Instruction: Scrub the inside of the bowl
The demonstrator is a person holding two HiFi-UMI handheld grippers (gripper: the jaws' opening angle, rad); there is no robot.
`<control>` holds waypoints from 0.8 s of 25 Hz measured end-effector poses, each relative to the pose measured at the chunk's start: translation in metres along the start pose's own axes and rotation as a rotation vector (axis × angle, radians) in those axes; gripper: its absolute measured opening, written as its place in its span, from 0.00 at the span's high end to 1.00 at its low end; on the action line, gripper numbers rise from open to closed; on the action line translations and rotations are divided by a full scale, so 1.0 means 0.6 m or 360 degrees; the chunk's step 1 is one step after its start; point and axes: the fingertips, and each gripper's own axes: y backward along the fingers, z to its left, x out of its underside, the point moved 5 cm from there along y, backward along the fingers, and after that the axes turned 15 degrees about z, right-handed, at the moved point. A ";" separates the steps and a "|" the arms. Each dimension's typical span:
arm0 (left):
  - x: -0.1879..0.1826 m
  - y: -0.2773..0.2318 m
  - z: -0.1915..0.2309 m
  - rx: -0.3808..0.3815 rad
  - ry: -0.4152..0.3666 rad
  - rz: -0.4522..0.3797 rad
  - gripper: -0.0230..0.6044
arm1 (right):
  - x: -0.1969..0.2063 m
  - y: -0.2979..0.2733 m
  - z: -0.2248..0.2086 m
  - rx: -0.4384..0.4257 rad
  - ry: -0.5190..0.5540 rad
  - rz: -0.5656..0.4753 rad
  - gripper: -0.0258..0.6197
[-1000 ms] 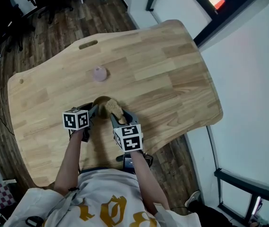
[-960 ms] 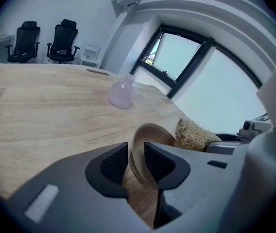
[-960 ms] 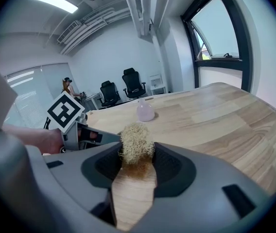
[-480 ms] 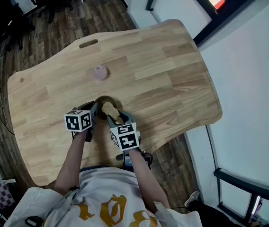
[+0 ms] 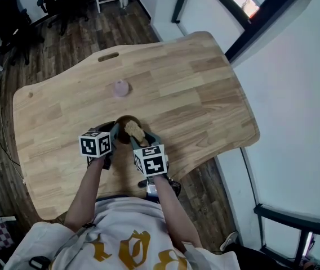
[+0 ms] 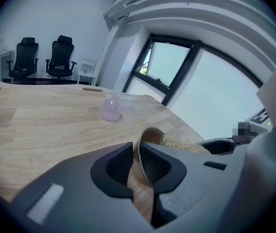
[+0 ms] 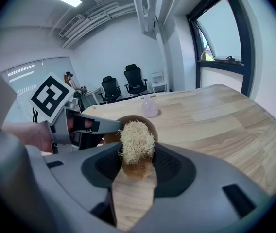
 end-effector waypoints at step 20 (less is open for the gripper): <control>-0.014 0.070 -0.065 0.0047 -0.0120 -0.0158 0.89 | -0.006 0.044 0.023 0.0116 0.0114 -0.0007 0.69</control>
